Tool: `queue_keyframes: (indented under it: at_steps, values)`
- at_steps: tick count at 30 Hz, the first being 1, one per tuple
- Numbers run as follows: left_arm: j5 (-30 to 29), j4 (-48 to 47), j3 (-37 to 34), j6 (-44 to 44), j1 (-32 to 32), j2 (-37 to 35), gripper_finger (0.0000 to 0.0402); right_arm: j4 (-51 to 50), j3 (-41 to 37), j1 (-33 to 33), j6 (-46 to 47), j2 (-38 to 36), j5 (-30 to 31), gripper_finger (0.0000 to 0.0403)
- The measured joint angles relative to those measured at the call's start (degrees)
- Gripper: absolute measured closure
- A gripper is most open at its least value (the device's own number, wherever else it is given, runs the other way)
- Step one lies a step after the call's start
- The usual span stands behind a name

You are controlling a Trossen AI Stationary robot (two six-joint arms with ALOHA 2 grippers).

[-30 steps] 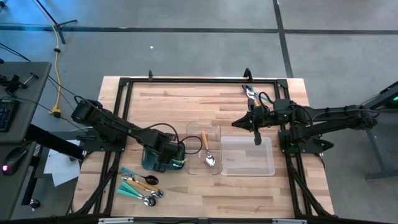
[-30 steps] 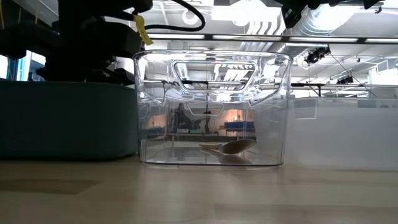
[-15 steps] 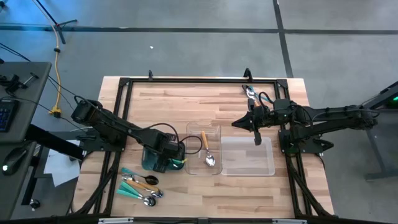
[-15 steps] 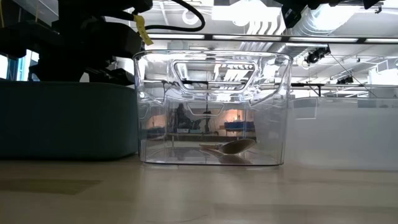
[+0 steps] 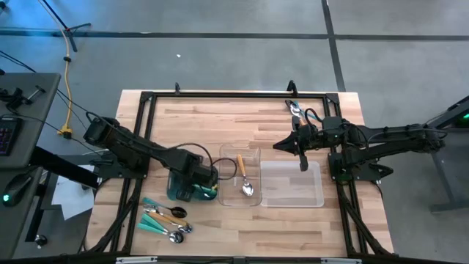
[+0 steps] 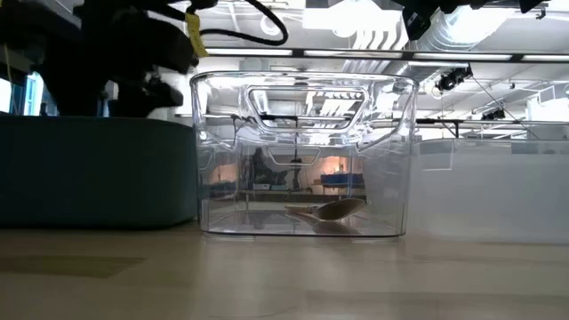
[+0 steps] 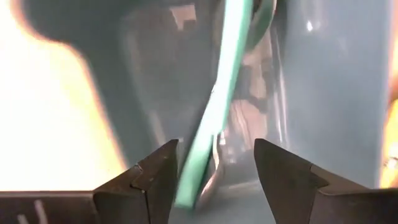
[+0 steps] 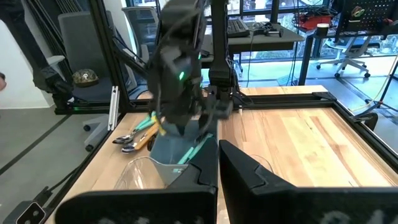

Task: Sort silverware by color (type)
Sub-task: Put the light blue spoon into the blue bin

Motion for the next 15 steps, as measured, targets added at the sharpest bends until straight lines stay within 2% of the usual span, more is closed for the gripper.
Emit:
queue_keyframes:
  at_steps: [4, 6, 15]
  values:
    - [-0.07, -2.6, 3.48, -0.25, 2.78, -5.51, 0.0202, -0.04, 0.0, 0.0, 0.01, 0.0, 0.02, 0.0403]
    - [-0.35, -0.73, 5.04, -0.9, 4.57, -9.56, 0.0202, -0.45, 0.0, 0.0, 0.0, 0.02, 0.02, 0.0403]
    - [-7.67, 20.9, 6.09, -2.76, 10.78, -29.02, 0.0202, -1.31, 0.0, 0.0, 0.01, 0.02, 0.02, 0.0403]
